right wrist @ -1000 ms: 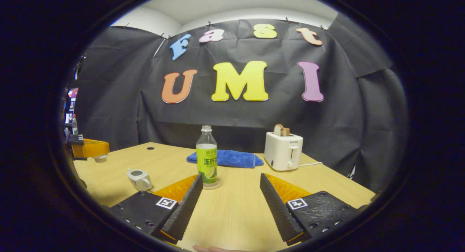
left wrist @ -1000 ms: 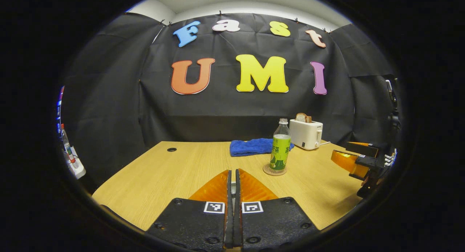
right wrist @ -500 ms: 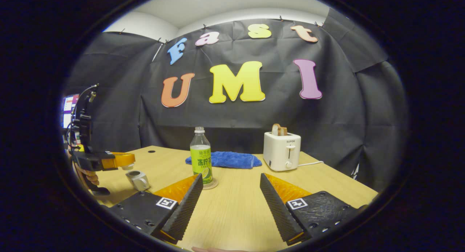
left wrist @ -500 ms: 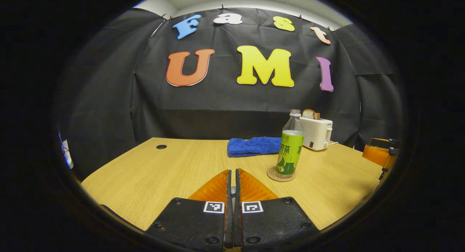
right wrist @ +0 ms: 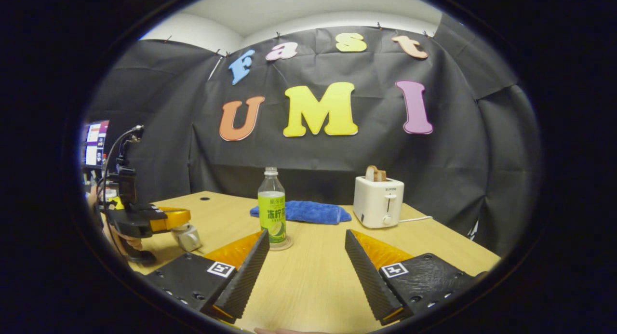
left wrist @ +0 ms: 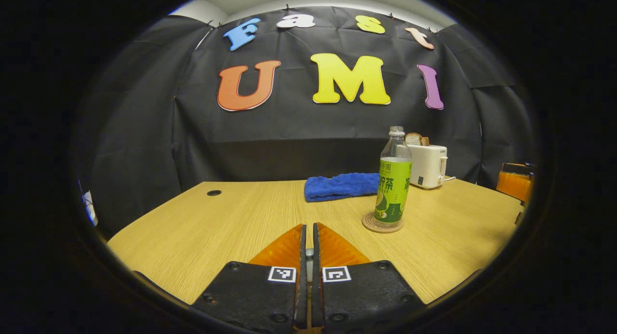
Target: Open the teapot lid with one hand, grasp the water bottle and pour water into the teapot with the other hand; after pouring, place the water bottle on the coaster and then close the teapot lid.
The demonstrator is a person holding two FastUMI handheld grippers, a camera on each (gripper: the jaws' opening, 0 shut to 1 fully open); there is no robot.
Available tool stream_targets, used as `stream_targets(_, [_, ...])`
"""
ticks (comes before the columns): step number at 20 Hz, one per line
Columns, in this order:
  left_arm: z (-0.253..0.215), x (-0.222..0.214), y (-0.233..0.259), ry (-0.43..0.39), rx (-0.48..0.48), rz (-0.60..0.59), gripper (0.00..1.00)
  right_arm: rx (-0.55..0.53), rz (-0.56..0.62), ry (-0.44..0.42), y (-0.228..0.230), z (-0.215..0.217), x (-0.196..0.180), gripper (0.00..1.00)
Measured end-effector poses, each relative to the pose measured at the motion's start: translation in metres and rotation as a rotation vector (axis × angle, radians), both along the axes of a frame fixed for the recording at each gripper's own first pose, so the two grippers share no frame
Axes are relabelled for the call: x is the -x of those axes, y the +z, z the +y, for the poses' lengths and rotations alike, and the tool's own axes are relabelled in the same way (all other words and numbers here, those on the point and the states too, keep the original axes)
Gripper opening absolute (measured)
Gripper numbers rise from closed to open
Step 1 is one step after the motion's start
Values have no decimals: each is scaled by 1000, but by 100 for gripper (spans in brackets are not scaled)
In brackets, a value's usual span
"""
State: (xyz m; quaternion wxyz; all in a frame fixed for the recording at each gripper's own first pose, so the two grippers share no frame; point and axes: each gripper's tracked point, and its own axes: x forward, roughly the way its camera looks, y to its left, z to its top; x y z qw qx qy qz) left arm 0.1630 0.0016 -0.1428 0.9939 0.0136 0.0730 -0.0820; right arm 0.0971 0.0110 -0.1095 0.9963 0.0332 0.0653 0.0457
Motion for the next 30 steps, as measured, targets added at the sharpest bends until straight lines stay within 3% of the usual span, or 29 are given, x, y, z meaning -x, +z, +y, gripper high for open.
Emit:
stream_targets(13, [-3,-6,-5,-4,-2,21,11,4,-11,14,3,4,2,95])
stream_targets(18, [0,6,8,15,1,19,63,2,-21,17,10,5,6,96])
stream_targets(21, [-6,22,25,0,64,43,68,10,-40,12,21,2,11,95])
stream_targets(22, [-10,30,33,-10,87,48,81,15,-47,17,27,1,14,92])
stream_targets(24, [-6,45,55,14,77,34,93,-1,-60,20,43,-3,23,96])
stream_targets(27, [3,66,89,47,30,-25,95,-65,-77,-11,73,-22,39,94])
stream_targets(30, [-6,95,107,27,56,-14,98,-113,-69,-46,92,-38,58,95])
